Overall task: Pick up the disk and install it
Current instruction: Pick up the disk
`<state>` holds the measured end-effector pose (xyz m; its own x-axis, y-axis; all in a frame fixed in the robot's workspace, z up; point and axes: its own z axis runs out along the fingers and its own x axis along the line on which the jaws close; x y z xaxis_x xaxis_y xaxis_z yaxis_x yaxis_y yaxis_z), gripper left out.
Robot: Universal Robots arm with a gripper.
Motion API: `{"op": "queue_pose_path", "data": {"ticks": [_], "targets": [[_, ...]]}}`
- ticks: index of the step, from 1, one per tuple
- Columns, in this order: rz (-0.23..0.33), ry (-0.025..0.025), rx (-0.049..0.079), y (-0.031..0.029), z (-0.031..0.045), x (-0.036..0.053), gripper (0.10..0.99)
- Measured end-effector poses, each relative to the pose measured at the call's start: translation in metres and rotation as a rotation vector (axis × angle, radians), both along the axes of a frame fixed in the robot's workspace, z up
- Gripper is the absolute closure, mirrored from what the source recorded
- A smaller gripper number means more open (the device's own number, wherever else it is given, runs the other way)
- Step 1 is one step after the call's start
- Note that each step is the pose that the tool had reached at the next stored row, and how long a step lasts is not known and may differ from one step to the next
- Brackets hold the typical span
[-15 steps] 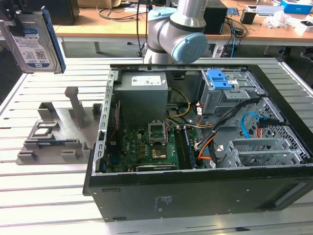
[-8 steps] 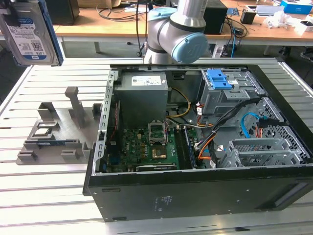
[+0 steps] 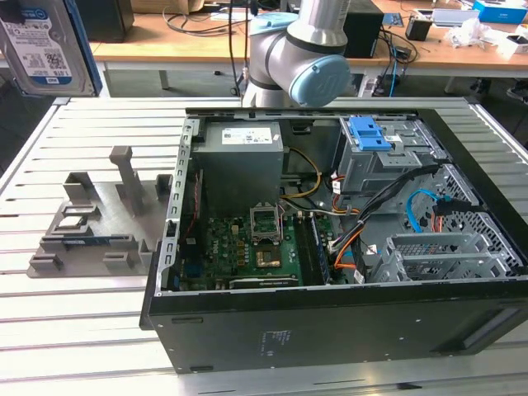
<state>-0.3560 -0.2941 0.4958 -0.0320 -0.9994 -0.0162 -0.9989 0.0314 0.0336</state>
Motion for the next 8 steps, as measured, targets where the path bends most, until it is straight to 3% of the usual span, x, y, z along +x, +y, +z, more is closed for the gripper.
{"op": "queue_pose_path", "data": {"ticks": [8], "targets": [[0.0, 0.0001, 0.0, 0.0006, 0.0272, 0.0001, 0.722]]}}
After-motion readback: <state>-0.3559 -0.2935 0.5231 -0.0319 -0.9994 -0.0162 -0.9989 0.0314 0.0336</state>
